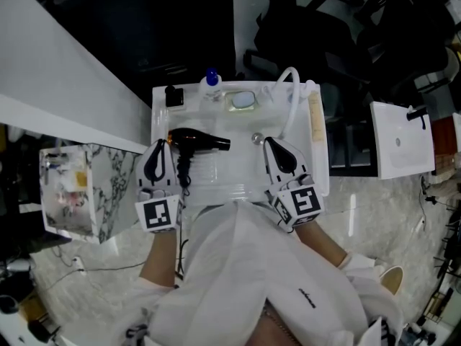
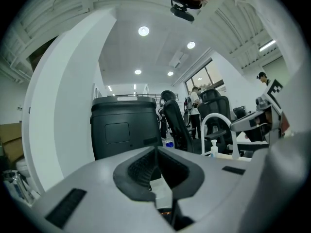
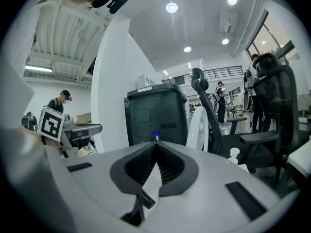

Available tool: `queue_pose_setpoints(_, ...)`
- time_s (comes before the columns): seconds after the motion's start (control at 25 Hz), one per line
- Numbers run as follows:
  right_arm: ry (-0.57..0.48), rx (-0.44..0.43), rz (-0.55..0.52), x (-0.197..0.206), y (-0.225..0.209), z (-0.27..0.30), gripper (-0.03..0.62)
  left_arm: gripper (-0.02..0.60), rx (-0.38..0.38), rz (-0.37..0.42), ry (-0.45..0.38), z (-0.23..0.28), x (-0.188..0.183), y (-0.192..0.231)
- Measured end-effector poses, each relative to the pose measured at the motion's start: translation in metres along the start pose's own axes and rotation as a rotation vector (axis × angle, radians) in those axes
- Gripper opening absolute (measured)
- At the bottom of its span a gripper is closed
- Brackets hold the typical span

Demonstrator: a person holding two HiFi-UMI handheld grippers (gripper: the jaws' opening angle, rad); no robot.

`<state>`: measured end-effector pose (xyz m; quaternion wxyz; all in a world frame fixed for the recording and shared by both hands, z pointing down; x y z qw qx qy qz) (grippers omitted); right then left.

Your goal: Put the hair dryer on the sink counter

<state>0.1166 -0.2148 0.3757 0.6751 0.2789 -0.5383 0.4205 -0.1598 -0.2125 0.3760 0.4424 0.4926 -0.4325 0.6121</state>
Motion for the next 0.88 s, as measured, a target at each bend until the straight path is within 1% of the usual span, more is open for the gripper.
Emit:
queue_pose_setpoints(0.16, 0.0, -0.009, -0.002, 0.0009, 0.0012, 0.0008, 0.017, 0.04, -0.005, 0.0, 0.004, -0.0006, 0.0015, 0.0004)
queue_pose_setpoints(0.4, 0.005, -0.022, -0.001, 0.0044, 0.003, 0.0003, 0.017, 0.04, -0.008, -0.018, 0.033, 0.0001, 0.0058, -0.0009)
queue_pose_setpoints(0.88, 0.008, -0.027, -0.001, 0.0045, 0.0059, 0.0006, 0.017, 0.04, -0.002, -0.021, 0.042, -0.0005, 0.0074, -0.0022)
Point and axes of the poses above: the fingertips, and each gripper's own axes: z forward along the fingers, y to its left, x out of its underside, the point moved 6 cm from there along -z, backward along the fingers, and after that the axes turned 4 degrees about y, right-handed, at the moved point
